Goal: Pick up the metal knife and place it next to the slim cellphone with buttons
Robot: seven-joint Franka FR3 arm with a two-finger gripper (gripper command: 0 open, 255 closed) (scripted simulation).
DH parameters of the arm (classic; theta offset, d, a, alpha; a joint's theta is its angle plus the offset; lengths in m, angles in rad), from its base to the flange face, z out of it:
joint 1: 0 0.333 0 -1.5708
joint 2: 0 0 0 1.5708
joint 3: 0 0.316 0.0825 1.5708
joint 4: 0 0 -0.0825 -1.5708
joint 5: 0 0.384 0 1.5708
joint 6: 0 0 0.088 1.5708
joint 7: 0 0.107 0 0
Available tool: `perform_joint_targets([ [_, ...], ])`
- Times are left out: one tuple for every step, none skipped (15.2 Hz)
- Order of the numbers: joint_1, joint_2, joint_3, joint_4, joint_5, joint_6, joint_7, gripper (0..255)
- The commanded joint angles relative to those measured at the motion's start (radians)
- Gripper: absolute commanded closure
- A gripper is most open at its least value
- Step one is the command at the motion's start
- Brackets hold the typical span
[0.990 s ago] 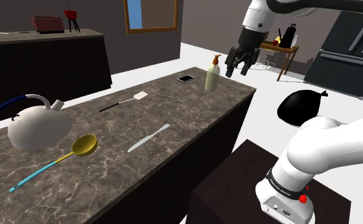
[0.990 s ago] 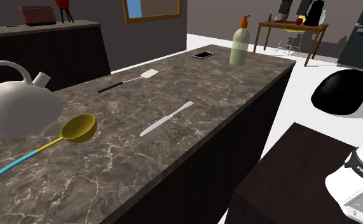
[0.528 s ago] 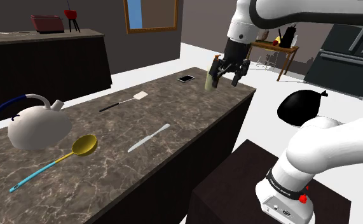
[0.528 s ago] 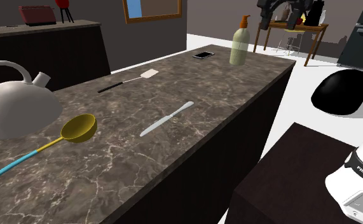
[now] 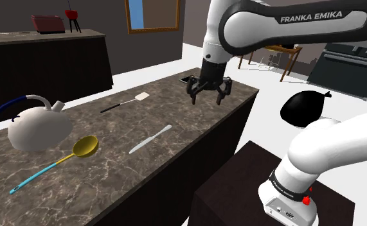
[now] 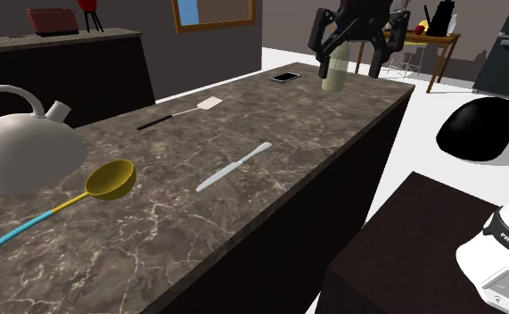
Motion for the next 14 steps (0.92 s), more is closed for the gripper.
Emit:
perform_joint_targets([
  [-0.025, 0.062, 0.065, 0.025, 0.014, 0.034, 0.116, 0],
  [-0.037, 0.095, 0.097, 0.040, 0.017, 0.050, 0.172, 0],
  [-0.052, 0.130, 0.130, 0.056, 0.018, 0.066, 0.229, 0],
  [-0.068, 0.167, 0.163, 0.074, 0.016, 0.083, 0.287, 0],
  [-0.085, 0.206, 0.197, 0.093, 0.012, 0.099, 0.345, 0],
  [-0.102, 0.247, 0.230, 0.114, 0.003, 0.115, 0.405, 0],
  [-0.120, 0.291, 0.263, 0.136, -0.009, 0.131, 0.467, 0],
  [-0.139, 0.337, 0.296, 0.160, -0.026, 0.146, 0.530, 0],
  [-0.158, 0.387, 0.329, 0.185, -0.048, 0.161, 0.595, 0],
  [-0.176, 0.439, 0.361, 0.211, -0.075, 0.175, 0.663, 0],
  [-0.193, 0.494, 0.391, 0.239, -0.108, 0.188, 0.734, 0],
  [-0.206, 0.554, 0.417, 0.268, -0.147, 0.199, 0.807, 0],
  [-0.214, 0.616, 0.439, 0.298, -0.191, 0.207, 0.883, 0],
  [-0.216, 0.681, 0.454, 0.331, -0.240, 0.213, 0.961, 0],
])
